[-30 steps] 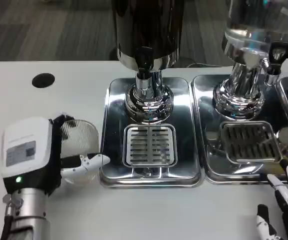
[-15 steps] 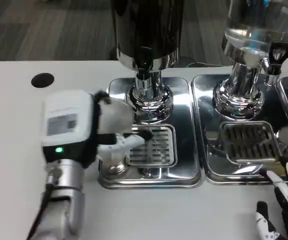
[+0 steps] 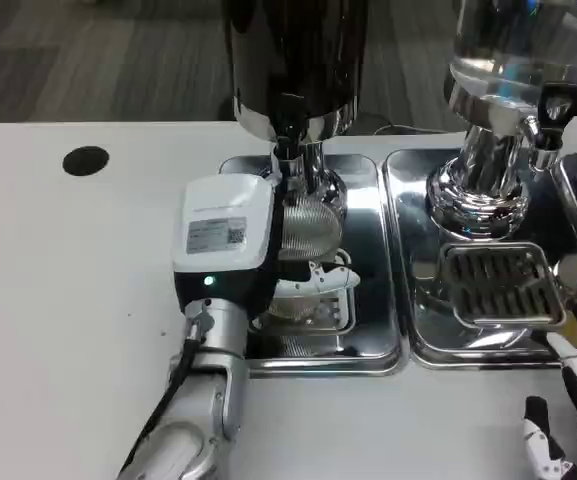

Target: Grasp the cup under the faucet to collect the drink, then remove the cup.

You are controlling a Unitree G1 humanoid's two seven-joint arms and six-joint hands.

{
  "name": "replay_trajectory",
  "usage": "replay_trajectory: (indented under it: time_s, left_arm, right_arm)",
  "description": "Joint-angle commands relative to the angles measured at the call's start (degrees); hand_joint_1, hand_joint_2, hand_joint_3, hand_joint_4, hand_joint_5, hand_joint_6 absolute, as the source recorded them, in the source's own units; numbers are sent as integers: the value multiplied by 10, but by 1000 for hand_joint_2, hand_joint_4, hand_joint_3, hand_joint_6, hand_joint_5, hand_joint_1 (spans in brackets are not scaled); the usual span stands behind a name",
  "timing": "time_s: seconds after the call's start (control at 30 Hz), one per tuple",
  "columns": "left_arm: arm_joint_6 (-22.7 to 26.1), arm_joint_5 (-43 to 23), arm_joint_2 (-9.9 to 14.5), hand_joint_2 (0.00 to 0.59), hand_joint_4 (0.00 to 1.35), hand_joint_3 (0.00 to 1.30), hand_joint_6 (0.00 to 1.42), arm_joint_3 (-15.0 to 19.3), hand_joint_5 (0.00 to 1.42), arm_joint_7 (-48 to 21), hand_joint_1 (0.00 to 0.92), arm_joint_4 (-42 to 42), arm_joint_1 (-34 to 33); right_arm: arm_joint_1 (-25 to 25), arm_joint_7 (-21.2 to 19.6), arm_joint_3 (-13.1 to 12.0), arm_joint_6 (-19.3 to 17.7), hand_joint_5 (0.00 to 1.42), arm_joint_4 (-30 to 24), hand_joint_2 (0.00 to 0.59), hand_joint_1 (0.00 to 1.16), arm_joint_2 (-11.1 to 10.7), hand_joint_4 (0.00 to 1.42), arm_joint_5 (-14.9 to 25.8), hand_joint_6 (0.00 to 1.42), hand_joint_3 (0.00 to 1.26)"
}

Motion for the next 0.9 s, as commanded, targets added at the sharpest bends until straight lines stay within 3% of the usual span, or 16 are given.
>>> replay_trajectory:
  time_s: [0.03, 0.2, 0.33, 0.43, 0.5, 0.67, 0.9]
  left_arm:
    - [8, 15, 0, 70, 795, 804, 1351, -19, 983, 19, 604, 20, -13]
    - [16, 11, 12, 68, 769, 784, 1322, -22, 962, 30, 586, 8, -6]
    - [9, -3, 21, 86, 671, 713, 1225, -13, 896, 28, 383, 3, 3]
    - [6, -9, 24, 105, 632, 675, 1155, -10, 871, 28, 181, 5, 7]
    - [5, -12, 24, 98, 608, 661, 1135, -9, 843, 28, 116, 8, 9]
    - [2, -17, 23, 84, 524, 591, 1057, -6, 776, 33, 35, 11, 12]
    - [9, -14, 21, 82, 430, 508, 958, -11, 689, 40, 21, 18, 5]
  right_arm:
    - [7, 4, -6, -2, 0, -14, 497, 239, -1, 0, 3, 62, 196]
    - [5, 7, -3, 1, 0, -14, 496, 240, 4, 0, 1, 70, 196]
    - [1, 9, -2, 1, 0, -8, 498, 241, 7, 0, 2, 74, 196]
    - [-2, 11, -2, 0, 0, -5, 497, 242, 8, 0, 3, 76, 196]
    - [-4, 12, -2, -1, 0, -3, 497, 242, 9, 0, 4, 76, 196]
    - [-7, 14, -2, -2, 0, 2, 499, 240, 12, 0, 4, 78, 196]
    - [-7, 11, -9, -5, 0, 8, 502, 232, 11, 0, 10, 79, 196]
